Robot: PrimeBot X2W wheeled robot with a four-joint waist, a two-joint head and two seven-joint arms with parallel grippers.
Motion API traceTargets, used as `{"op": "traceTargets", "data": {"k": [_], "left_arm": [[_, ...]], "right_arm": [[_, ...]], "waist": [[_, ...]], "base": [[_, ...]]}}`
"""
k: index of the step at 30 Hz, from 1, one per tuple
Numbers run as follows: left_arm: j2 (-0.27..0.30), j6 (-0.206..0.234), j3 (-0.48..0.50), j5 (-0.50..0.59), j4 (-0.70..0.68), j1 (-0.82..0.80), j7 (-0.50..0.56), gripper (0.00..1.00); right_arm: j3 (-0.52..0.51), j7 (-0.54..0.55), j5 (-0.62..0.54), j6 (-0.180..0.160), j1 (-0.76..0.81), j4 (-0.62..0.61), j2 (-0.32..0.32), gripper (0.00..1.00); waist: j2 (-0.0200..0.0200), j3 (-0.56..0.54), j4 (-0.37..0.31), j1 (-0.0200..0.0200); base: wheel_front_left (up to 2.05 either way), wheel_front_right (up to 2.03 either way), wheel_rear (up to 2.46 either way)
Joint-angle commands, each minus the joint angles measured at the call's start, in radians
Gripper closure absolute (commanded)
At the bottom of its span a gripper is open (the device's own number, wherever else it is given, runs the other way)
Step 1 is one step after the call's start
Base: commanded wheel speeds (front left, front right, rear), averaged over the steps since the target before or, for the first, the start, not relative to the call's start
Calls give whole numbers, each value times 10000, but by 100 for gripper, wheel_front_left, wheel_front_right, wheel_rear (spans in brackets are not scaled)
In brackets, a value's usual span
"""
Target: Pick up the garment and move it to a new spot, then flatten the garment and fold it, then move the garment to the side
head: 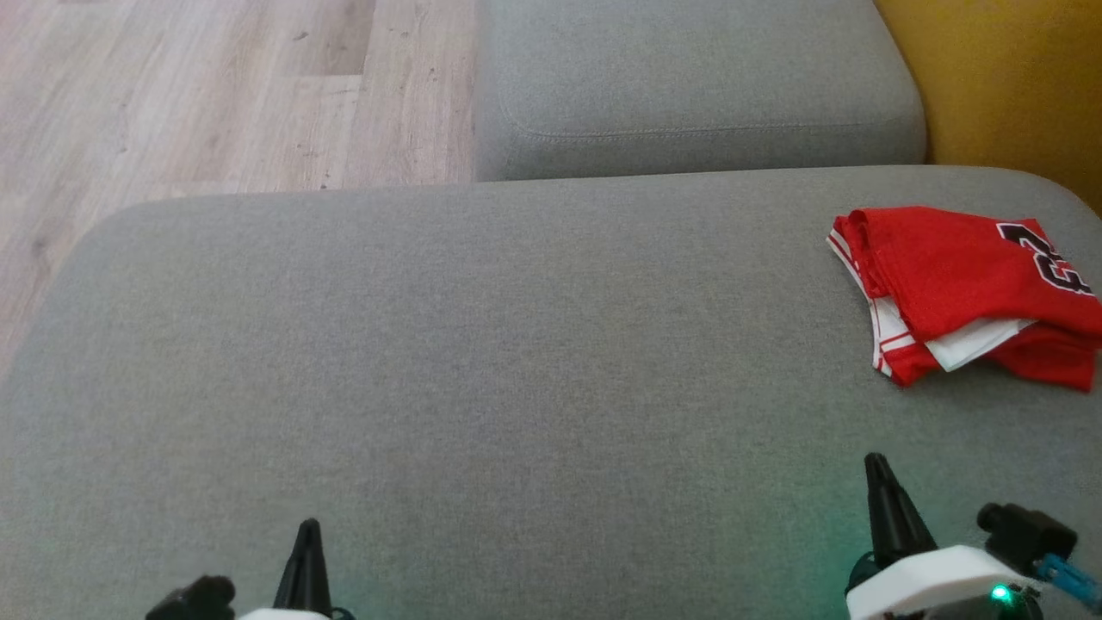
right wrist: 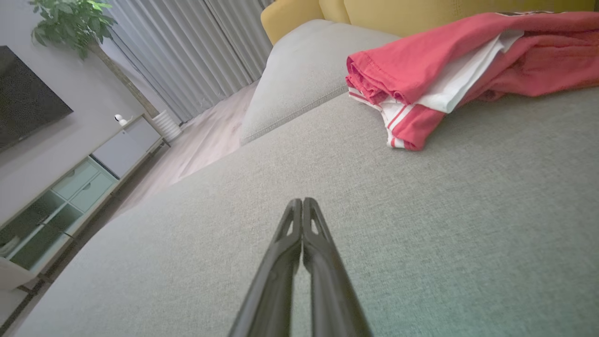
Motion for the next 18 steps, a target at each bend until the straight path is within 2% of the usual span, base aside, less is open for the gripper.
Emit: {"op": "traceTargets", "data": {"k": [1, 18], "left_arm": [[1, -102, 380, -242, -245, -538, 59, 100], [-274, -544, 1184, -1580, -244, -821, 514, 100]], "right_arm": [[-31, 58, 374, 20, -574, -380, -126, 100], [-236, 359, 2401, 29, -867, -414, -162, 100]], "waist": [[0, 14, -8, -1], [0, 146, -80, -1]], "base": [[0, 0, 0], [0, 0, 0]]}}
